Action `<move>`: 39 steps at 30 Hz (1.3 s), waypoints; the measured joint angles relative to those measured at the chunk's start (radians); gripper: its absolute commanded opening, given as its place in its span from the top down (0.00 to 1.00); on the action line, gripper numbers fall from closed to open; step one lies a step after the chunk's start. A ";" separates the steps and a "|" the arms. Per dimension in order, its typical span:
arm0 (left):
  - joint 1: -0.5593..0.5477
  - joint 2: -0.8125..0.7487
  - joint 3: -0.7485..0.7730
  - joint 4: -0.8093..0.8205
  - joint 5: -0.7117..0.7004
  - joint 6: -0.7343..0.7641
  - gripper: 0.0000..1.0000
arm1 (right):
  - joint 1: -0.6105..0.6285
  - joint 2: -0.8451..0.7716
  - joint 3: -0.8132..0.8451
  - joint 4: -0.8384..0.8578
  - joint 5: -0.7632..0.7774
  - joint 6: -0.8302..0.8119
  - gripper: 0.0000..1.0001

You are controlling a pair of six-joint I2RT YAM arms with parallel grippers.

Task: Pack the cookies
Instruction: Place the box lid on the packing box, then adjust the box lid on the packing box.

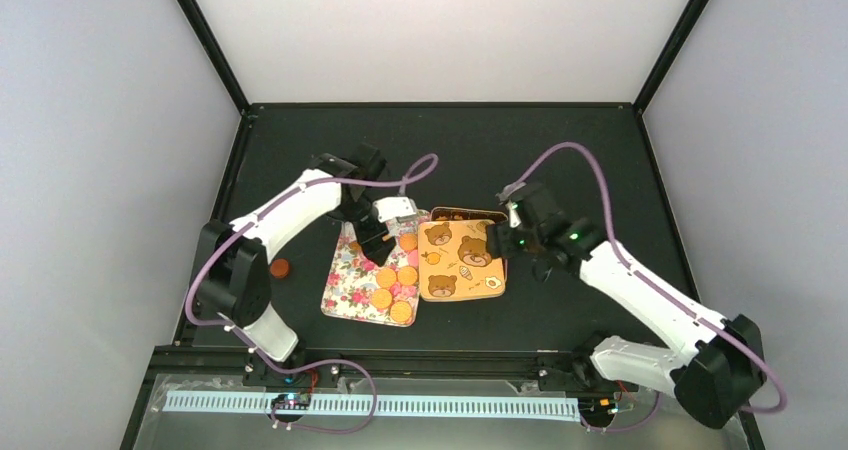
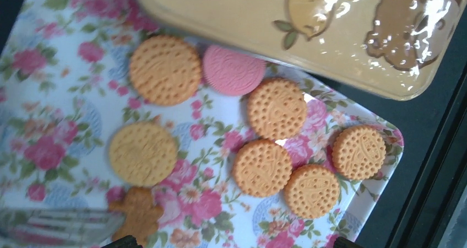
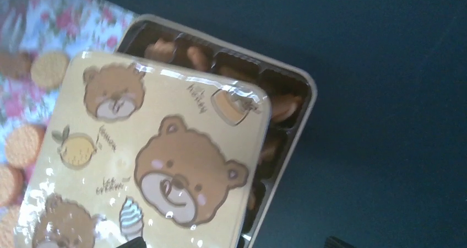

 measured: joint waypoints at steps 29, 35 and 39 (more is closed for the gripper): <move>-0.454 -0.019 -0.152 0.261 -0.332 -0.210 0.01 | -0.344 0.169 -0.126 0.331 -0.502 0.169 0.13; -0.504 -0.014 -0.153 0.303 -0.423 -0.253 0.01 | -0.344 0.180 -0.148 0.351 -0.504 0.172 0.13; -0.529 -0.010 -0.170 0.332 -0.462 -0.270 0.01 | -0.344 0.182 -0.153 0.353 -0.504 0.173 0.13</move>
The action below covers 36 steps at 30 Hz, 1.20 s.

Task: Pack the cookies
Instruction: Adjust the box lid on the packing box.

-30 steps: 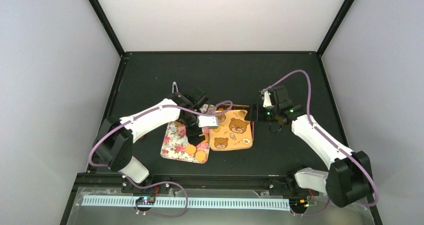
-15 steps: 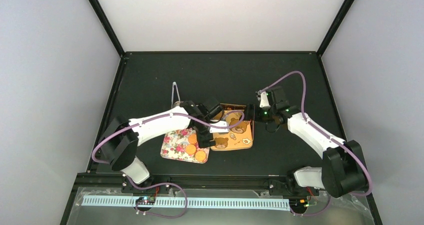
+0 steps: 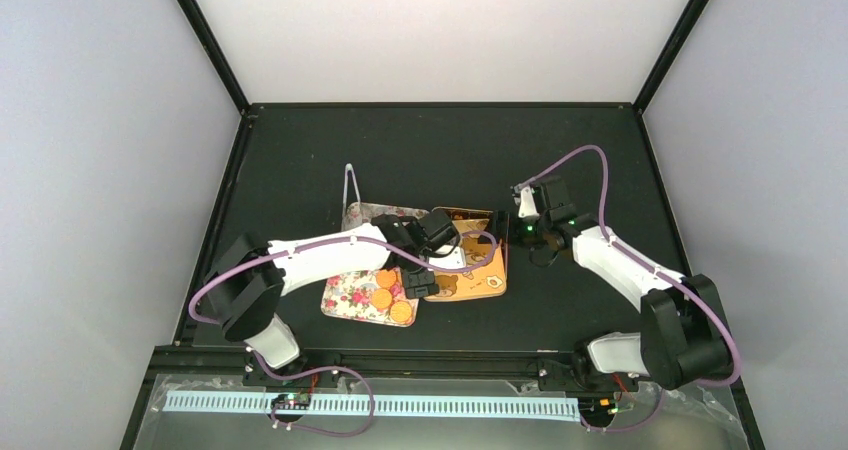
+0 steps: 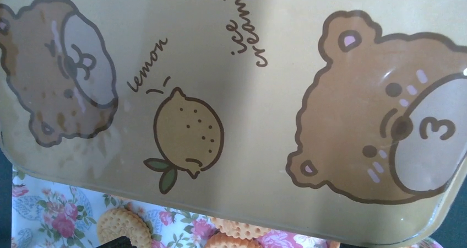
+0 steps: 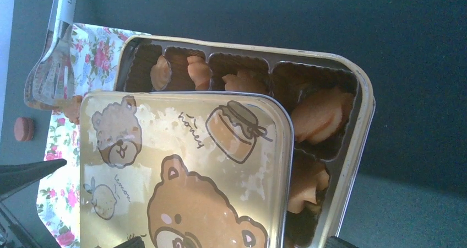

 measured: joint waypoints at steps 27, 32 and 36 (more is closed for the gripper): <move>0.000 0.004 -0.037 0.121 -0.161 -0.014 0.01 | -0.005 -0.013 -0.045 0.018 -0.026 0.008 0.16; 0.038 0.011 -0.014 0.132 -0.151 -0.001 0.01 | -0.005 -0.027 -0.058 0.018 -0.027 0.008 0.16; 0.062 0.011 -0.011 0.141 -0.131 0.011 0.01 | -0.005 -0.028 -0.066 0.016 -0.026 0.007 0.16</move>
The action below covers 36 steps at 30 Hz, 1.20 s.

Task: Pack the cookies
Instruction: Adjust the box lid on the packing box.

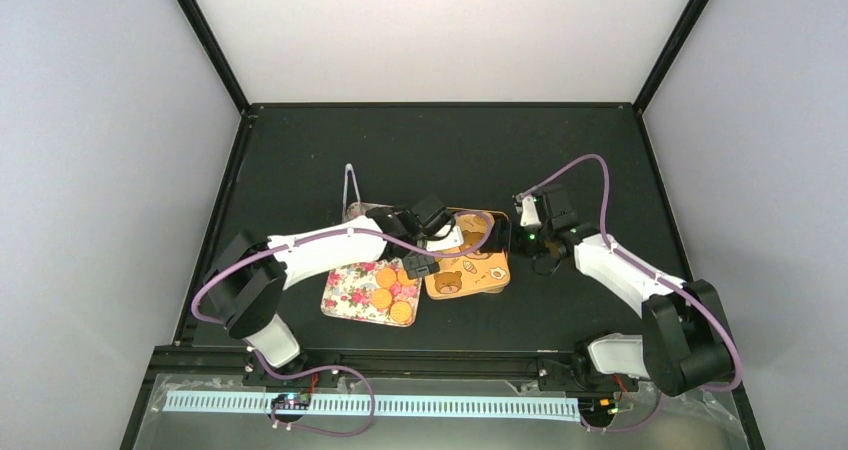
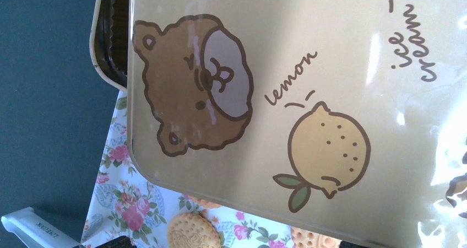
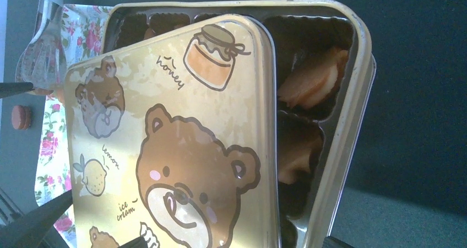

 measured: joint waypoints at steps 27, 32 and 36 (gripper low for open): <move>0.167 0.216 0.304 -0.001 0.073 0.066 0.01 | 0.000 -0.079 -0.076 -0.010 0.008 0.011 0.19; 0.213 0.217 0.336 -0.027 0.080 0.066 0.01 | 0.000 -0.082 -0.076 -0.012 0.016 0.011 0.19; 0.281 0.185 0.341 -0.072 0.110 0.085 0.01 | 0.000 -0.082 -0.071 -0.031 0.032 0.006 0.17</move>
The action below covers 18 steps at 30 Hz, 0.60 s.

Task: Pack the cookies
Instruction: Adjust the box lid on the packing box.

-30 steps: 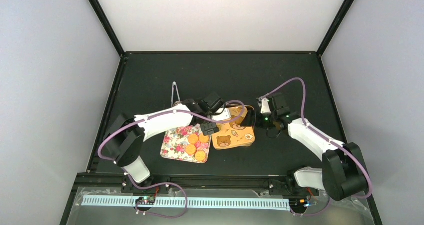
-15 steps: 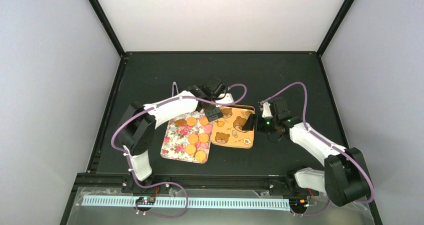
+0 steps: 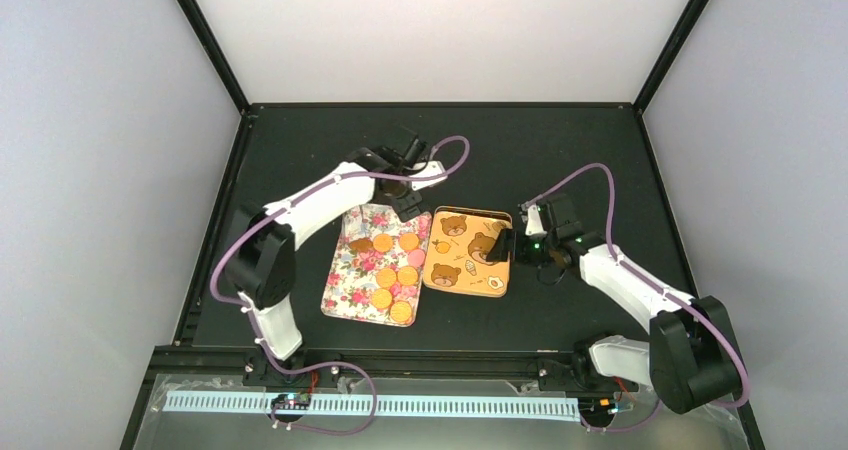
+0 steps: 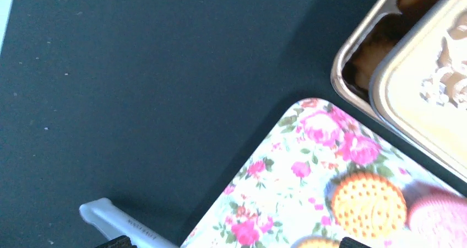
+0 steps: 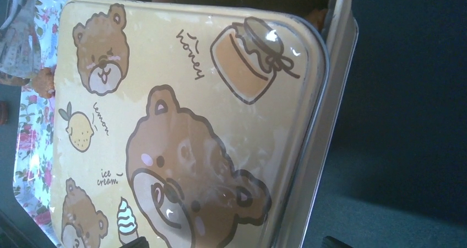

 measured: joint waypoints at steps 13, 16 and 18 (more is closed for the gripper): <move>-0.183 -0.369 -0.214 -0.190 0.306 0.133 0.01 | -0.109 0.024 0.254 -0.136 0.079 -0.087 0.15; -0.270 -0.382 -0.269 -0.188 0.311 0.153 0.01 | -0.134 0.117 0.349 -0.132 0.082 -0.097 0.16; -0.325 -0.378 -0.286 -0.170 0.293 0.161 0.01 | -0.138 0.200 0.412 -0.129 0.082 -0.101 0.17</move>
